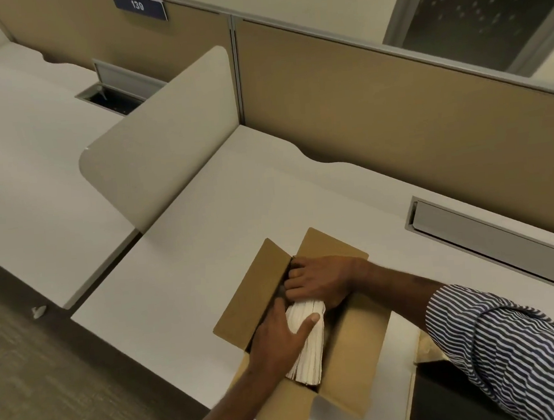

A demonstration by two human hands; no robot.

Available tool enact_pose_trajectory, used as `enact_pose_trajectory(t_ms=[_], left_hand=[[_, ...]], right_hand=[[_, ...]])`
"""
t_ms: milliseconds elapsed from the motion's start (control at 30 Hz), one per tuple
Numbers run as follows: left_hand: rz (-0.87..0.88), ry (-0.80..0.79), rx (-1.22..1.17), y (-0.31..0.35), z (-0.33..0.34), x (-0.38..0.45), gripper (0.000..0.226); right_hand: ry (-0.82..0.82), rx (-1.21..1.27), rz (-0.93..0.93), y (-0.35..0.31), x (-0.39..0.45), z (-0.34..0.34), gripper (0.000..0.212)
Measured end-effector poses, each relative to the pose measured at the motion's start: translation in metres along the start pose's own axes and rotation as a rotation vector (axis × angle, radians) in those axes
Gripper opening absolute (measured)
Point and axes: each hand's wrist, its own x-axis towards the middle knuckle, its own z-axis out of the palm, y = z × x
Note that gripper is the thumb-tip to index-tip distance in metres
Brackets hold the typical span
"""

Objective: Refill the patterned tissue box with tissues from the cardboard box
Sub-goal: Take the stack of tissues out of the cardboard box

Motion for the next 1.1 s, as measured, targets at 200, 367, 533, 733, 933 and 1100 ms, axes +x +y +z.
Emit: enact_pose_trajectory(t_ms=[200, 367, 533, 733, 933, 1100], left_hand=[[0.057, 0.03, -0.16, -0.011, -0.008, 0.001, 0.069], [0.099, 0.136, -0.307, -0.008, -0.014, -0.002, 0.071], [0.13, 0.162, -0.313, 0.001, -0.027, -0.006, 0.049], [0.119, 0.019, -0.143, 0.031, -0.043, -0.011, 0.08], [0.119, 0.092, 0.151, 0.075, -0.05, -0.018, 0.131], [0.19, 0.129, 0.32, 0.096, -0.051, -0.015, 0.131]], right_hand=[[0.037, -0.043, 0.015, -0.006, 0.001, 0.002, 0.053], [0.11, -0.054, -0.008, -0.002, -0.006, -0.007, 0.064], [0.167, -0.065, -0.025, -0.002, -0.012, -0.015, 0.072], [0.117, -0.062, 0.052, -0.002, -0.024, -0.036, 0.08], [0.153, -0.096, 0.2, -0.006, -0.042, -0.073, 0.09], [0.183, -0.199, 0.316, -0.011, -0.061, -0.092, 0.084]])
